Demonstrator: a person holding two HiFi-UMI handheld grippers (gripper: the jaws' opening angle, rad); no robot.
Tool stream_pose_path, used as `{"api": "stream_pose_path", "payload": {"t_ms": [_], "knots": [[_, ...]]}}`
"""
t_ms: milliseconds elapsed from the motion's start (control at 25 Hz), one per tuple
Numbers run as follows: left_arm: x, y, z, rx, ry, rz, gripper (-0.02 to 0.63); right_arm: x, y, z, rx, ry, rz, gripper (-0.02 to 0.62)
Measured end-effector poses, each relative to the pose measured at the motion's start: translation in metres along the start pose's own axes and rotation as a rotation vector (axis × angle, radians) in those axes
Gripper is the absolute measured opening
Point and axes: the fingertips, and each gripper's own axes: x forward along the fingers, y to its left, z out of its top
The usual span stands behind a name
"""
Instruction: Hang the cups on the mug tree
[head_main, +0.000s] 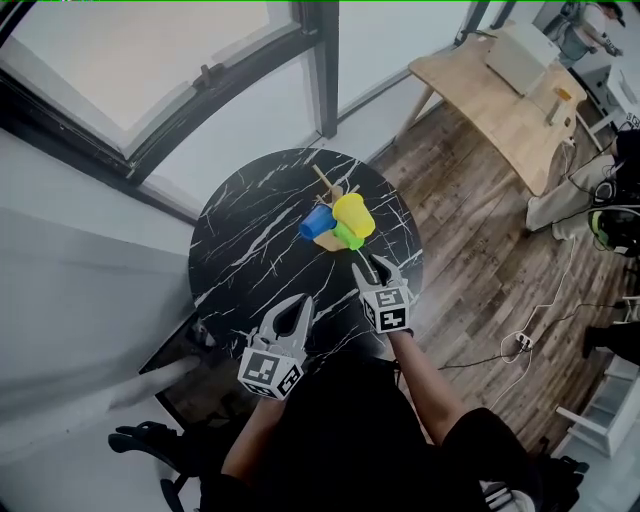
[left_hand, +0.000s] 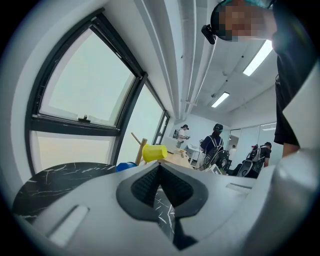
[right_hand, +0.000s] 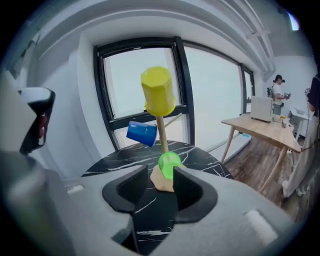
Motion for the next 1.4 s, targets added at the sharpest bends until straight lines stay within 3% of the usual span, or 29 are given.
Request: {"api": "stream_pose_path", "payload": {"t_ms": [280, 720, 1400], "knots": [[-0.021, 0.005, 0.010, 0.023, -0.031, -0.031, -0.001, -0.046, 0.033, 0.030, 0.027, -0.094, -0.042, 0.003], [-0.051, 0.005, 0.038, 0.091, -0.097, -0.077, -0.001, -0.104, 0.082, 0.066, 0.044, -0.233, -0.083, 0.002], [-0.051, 0.012, 0.034, 0.081, -0.098, -0.085, 0.000, -0.123, 0.106, 0.073, 0.039, -0.274, -0.075, 0.000]]}}
